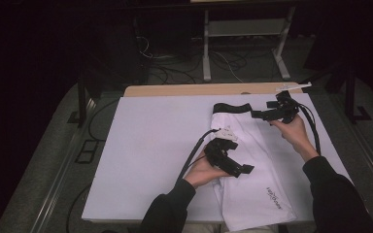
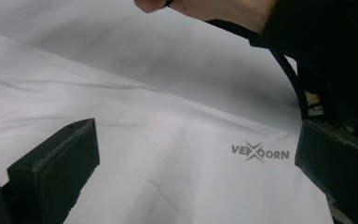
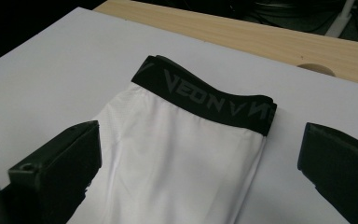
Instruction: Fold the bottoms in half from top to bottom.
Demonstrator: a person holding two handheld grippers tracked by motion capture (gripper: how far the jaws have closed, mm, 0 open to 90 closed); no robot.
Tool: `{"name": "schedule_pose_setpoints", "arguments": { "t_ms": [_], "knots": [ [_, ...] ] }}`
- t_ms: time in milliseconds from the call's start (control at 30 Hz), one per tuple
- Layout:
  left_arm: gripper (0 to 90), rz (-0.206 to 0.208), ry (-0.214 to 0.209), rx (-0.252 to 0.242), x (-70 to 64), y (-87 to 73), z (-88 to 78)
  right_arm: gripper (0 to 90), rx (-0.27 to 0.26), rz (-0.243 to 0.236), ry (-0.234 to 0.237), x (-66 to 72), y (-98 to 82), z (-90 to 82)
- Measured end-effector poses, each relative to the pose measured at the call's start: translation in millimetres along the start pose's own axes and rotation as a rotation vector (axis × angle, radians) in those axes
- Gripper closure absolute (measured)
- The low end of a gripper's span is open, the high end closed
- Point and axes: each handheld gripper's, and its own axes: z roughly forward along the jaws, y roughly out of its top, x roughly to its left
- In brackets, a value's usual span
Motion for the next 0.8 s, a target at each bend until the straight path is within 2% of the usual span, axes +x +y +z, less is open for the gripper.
{"name": "schedule_pose_setpoints", "arguments": {
  "t_ms": [200, 300, 433, 467, 600, 800],
  "knots": [
    [0.0, -0.010, 0.037, -0.012, 12.2, 4.9, -10.1, 0.0, 0.004, -0.013, 0.005, 4.6, -3.1, -2.6],
    [0.0, -0.027, 0.067, -0.026, 24.2, 6.5, -16.9, 0.0, 0.009, -0.012, 0.002, 4.3, -5.7, -3.0],
    [0.0, -0.045, 0.082, -0.033, 34.3, 6.4, -22.2, 0.0, 0.016, -0.005, 0.003, 2.5, -9.2, -3.0],
    [0.0, -0.056, 0.096, -0.037, 40.8, 6.4, -25.3, 0.0, 0.018, -0.004, 0.003, 2.1, -10.0, -2.7],
    [0.0, -0.057, 0.114, -0.025, 49.7, 7.3, -29.1, 0.0, 0.025, -0.003, 0.004, 1.8, -11.3, -1.5],
    [0.0, -0.094, 0.142, -0.042, 70.3, 9.2, -36.4, 0.0, 0.034, -0.005, 0.009, 3.1, -11.9, 1.7]
  ]
}}
